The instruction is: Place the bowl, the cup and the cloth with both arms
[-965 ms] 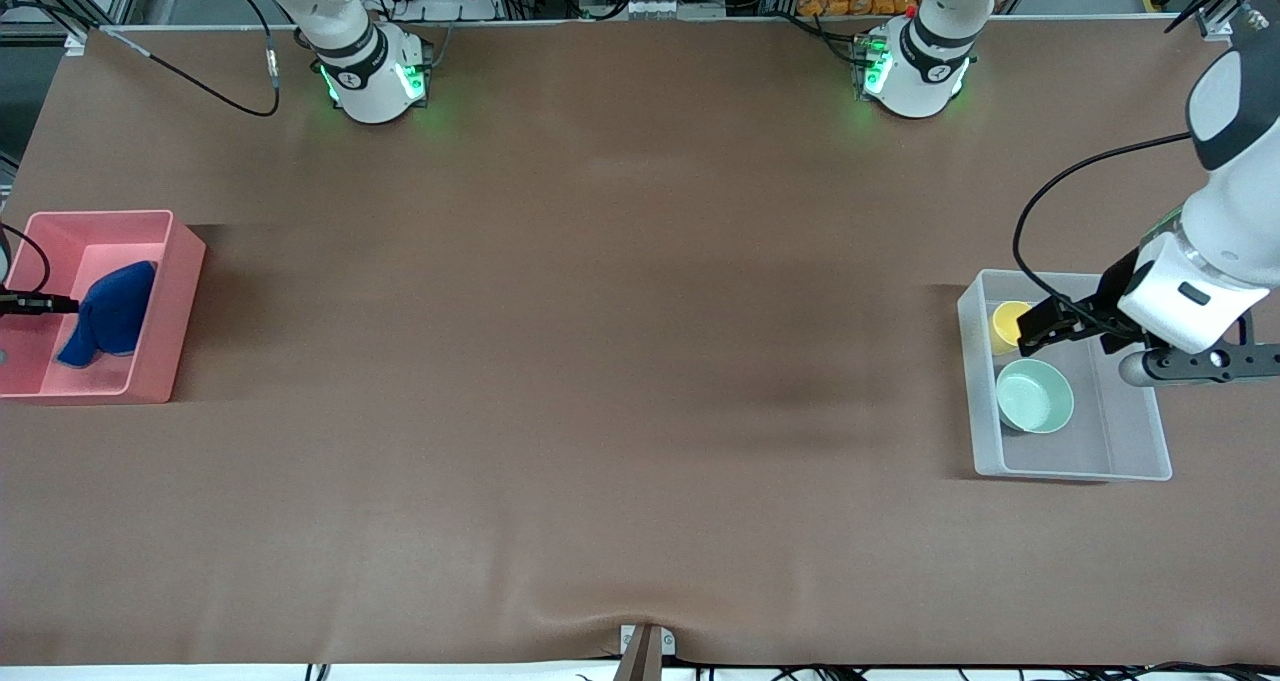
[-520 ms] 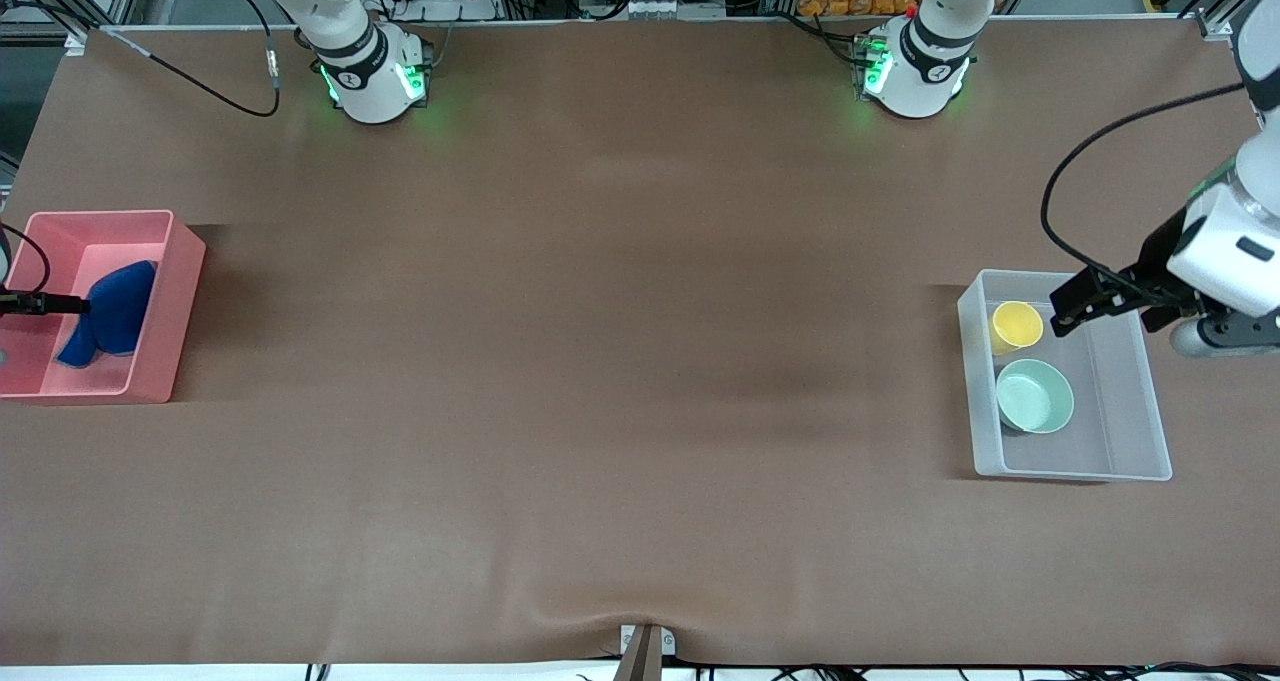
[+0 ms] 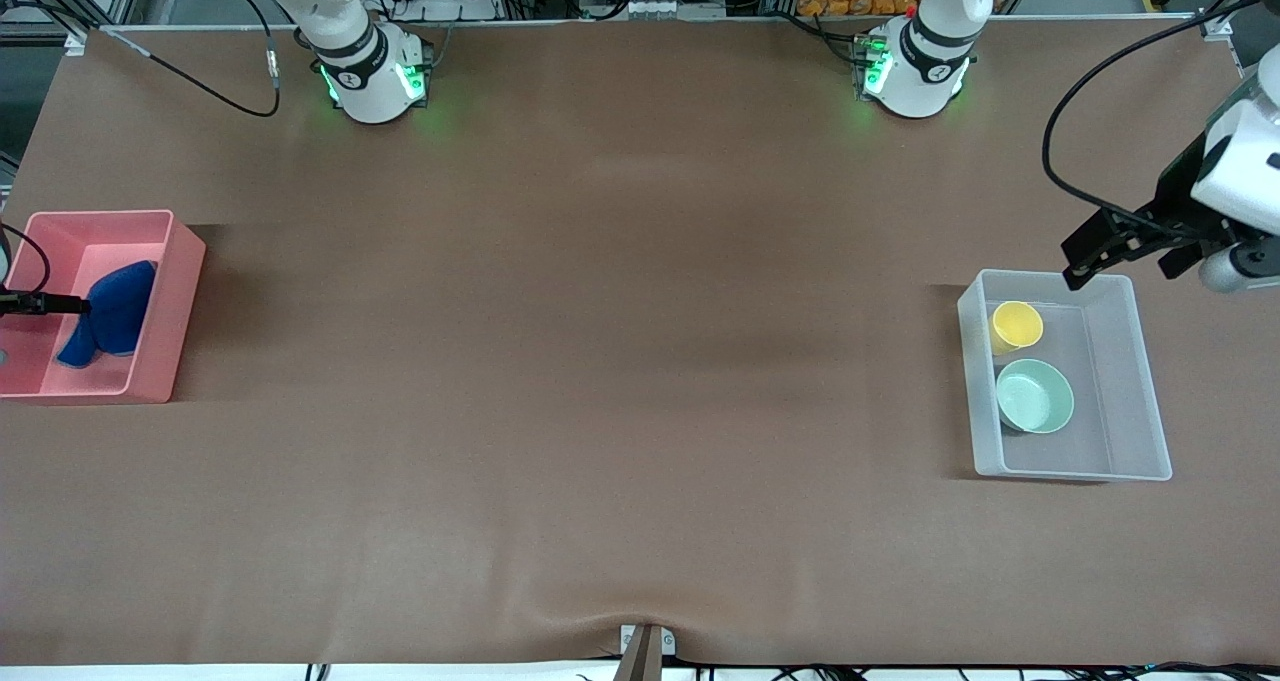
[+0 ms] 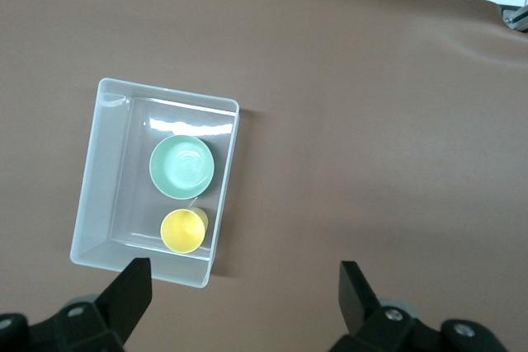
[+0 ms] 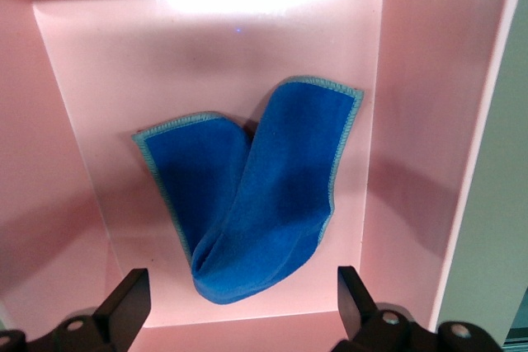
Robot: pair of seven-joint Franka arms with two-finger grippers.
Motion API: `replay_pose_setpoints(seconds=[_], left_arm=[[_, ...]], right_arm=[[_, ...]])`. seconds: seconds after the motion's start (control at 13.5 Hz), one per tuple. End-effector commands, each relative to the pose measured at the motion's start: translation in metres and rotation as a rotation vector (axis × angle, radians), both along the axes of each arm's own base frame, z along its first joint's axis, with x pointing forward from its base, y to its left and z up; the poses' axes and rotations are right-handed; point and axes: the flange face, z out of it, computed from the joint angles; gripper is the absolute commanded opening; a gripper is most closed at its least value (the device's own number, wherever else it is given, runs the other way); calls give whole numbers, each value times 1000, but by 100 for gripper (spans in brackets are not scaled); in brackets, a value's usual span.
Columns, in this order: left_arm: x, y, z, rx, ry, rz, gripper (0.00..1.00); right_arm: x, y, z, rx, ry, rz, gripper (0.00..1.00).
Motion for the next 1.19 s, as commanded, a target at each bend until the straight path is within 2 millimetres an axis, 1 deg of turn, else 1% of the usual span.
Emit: replay_pose_setpoints(seconds=[0.0, 0.22, 0.3, 0.37, 0.52, 0.59, 0.67, 0.74, 0.82, 0.97, 1.11], left_arm=[[-17, 12, 0, -11, 25, -21, 100], [-28, 15, -3, -6, 39, -21, 100], [-29, 16, -5, -5, 45, -19, 100], [-29, 18, -4, -2, 45, -30, 100], [-32, 23, -1, 8, 57, -70, 100], [-36, 30, 1, 10, 66, -74, 100], [-38, 34, 2, 11, 74, -75, 100], [-41, 33, 2, 10, 86, -78, 100], [-44, 33, 5, 11, 86, -79, 100], [-44, 34, 4, 13, 90, -81, 100], [-44, 34, 4, 11, 90, -82, 100]], right_arm=[[56, 128, 142, -16, -108, 28, 100], [40, 108, 119, 4, -60, -9, 100], [35, 102, 111, 12, -45, -18, 100], [32, 97, 107, 16, -38, -24, 100], [32, 98, 105, 18, -32, -23, 100], [35, 103, 107, 17, -35, -16, 100], [39, 110, 113, 15, -46, -11, 100], [48, 128, 122, 26, -68, 7, 100], [53, 143, 136, 52, -104, 10, 100], [58, 164, 158, 81, -153, 22, 100], [67, 201, 182, 97, -198, 67, 100]])
